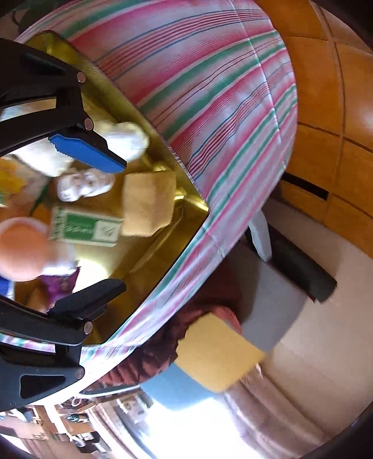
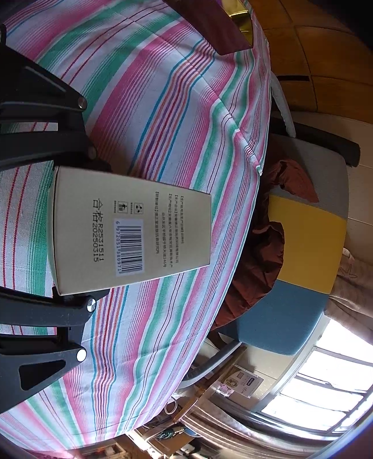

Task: Organize objects
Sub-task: 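Lower the white barcode box into the gold tray and open the right tool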

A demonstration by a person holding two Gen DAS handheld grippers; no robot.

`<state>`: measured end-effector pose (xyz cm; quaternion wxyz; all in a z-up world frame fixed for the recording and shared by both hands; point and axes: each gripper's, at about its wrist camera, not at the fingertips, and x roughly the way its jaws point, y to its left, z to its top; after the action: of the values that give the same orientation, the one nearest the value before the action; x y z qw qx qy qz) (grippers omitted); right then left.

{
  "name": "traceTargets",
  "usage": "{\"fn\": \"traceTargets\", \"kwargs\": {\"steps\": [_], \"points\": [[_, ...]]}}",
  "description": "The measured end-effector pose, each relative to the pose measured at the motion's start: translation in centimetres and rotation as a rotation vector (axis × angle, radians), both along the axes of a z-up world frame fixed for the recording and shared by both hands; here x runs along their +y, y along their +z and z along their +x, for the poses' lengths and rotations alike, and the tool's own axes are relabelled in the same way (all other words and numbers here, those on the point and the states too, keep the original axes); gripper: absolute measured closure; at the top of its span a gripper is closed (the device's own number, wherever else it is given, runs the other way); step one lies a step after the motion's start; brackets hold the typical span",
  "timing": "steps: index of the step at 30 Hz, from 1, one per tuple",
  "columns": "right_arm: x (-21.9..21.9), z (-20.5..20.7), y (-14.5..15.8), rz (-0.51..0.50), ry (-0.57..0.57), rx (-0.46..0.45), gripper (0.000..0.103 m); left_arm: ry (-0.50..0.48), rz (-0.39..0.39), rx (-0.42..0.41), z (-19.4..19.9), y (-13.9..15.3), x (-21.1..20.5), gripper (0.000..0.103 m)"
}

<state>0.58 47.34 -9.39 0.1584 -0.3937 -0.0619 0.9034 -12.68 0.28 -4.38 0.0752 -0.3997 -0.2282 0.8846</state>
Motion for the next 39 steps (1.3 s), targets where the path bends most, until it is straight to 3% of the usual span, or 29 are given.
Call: {"fn": "traceTargets", "kwargs": {"steps": [4, 8, 15, 20, 26, 34, 35, 37, 39], "points": [[-0.2, -0.5, 0.3, -0.011, -0.002, -0.035, 0.052, -0.045, 0.016, 0.061, 3.3, 0.2, 0.5, 0.025], [-2.0, -1.4, 2.1, -0.107, 0.048, -0.012, 0.052, -0.112, 0.018, 0.088, 4.7, 0.3, 1.6, 0.025], [-11.8, -5.0, 7.8, -0.089, 0.374, 0.071, 0.052, -0.211, -0.035, 0.117, 6.1, 0.5, 3.3, 0.025], [-19.6, -8.3, 9.6, -0.048, 0.599, 0.052, 0.052, -0.234, -0.044, 0.121, 7.4, 0.5, 2.8, 0.025], [-27.1, -13.0, 8.5, -0.004, 0.777, -0.073, 0.052, -0.217, -0.046, 0.098, 8.3, 0.5, 1.4, 0.025], [-33.0, -17.8, 5.8, 0.118, 0.921, -0.219, 0.051, -0.175, -0.031, 0.079, 8.2, -0.1, -0.3, 0.025], [-33.2, -18.2, 5.4, 0.127, 0.931, -0.236, 0.05, -0.173, -0.03, 0.078, 8.1, -0.1, -0.4, 0.025], [-33.7, -18.6, 4.7, 0.17, 0.924, -0.247, 0.035, -0.176, -0.028, 0.072, 8.1, -0.2, -0.4, 0.025], [-33.6, -18.5, 4.6, 0.185, 0.905, -0.232, 0.029, -0.176, -0.026, 0.074, 8.1, -0.3, -0.4, 0.025]]}}
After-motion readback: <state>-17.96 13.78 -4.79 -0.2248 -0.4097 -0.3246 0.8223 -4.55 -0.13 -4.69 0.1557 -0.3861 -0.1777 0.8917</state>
